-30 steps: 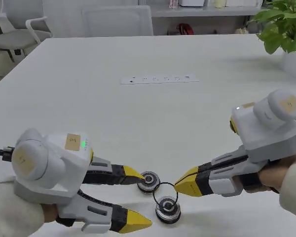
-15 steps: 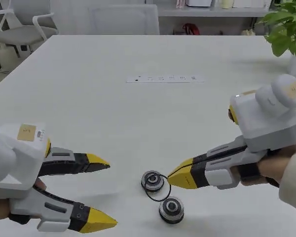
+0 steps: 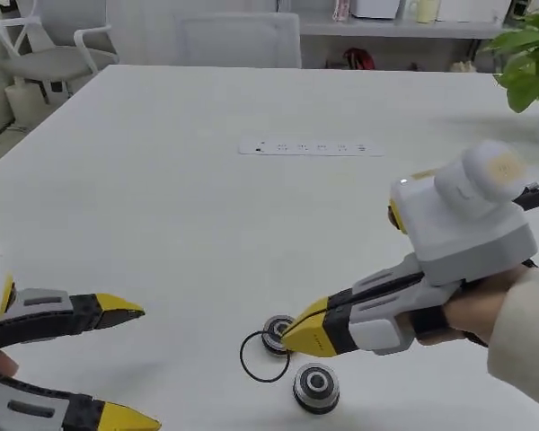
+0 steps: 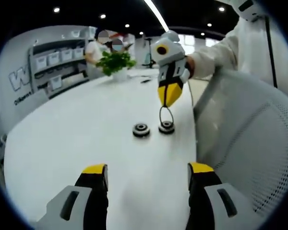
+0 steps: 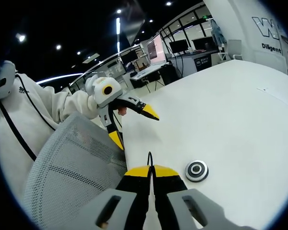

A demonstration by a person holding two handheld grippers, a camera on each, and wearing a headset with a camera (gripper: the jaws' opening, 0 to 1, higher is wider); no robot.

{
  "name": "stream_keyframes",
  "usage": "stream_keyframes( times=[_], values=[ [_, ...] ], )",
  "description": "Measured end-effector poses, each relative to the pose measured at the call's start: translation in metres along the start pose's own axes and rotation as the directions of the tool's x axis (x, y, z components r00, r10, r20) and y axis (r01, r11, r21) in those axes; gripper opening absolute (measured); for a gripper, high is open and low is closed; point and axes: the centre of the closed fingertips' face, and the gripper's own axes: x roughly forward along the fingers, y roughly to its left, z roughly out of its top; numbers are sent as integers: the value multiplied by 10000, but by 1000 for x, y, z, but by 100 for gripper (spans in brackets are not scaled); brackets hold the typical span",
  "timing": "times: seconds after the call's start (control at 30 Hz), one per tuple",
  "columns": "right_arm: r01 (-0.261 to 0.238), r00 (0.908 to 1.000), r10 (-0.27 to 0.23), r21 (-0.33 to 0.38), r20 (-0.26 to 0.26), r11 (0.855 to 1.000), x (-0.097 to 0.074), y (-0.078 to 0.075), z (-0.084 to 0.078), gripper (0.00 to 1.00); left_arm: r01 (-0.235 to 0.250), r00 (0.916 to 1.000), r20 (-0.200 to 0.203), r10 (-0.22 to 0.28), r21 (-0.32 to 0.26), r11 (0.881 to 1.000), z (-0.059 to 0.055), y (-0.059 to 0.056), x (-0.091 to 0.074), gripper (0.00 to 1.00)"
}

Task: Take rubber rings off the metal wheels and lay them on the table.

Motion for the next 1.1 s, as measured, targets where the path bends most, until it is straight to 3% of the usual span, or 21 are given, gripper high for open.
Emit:
stream_keyframes(
  times=[0.2, 0.53, 0.77, 1.1],
  values=[
    [-60, 9996, 57, -128, -264, 9999, 14, -1, -4, 0, -324, 9992, 228, 337, -518, 9981, -5, 1, -6, 69],
    [-317, 9973, 308, -132, -663, 9994, 33, -8, -10, 0, -593, 9976, 319, 621, -813, 9949, -7, -2, -11, 70],
    [-117, 9969, 102, -183, -780, 9998, 43, -17, -13, 0, -476, 9984, 284, 499, -739, 9961, -7, -10, -4, 72],
    [158, 9934, -188, -278, -1134, 9995, 56, -29, -23, 0, -494, 9979, 364, 533, -1015, 9936, -10, -8, -1, 79]
  ],
)
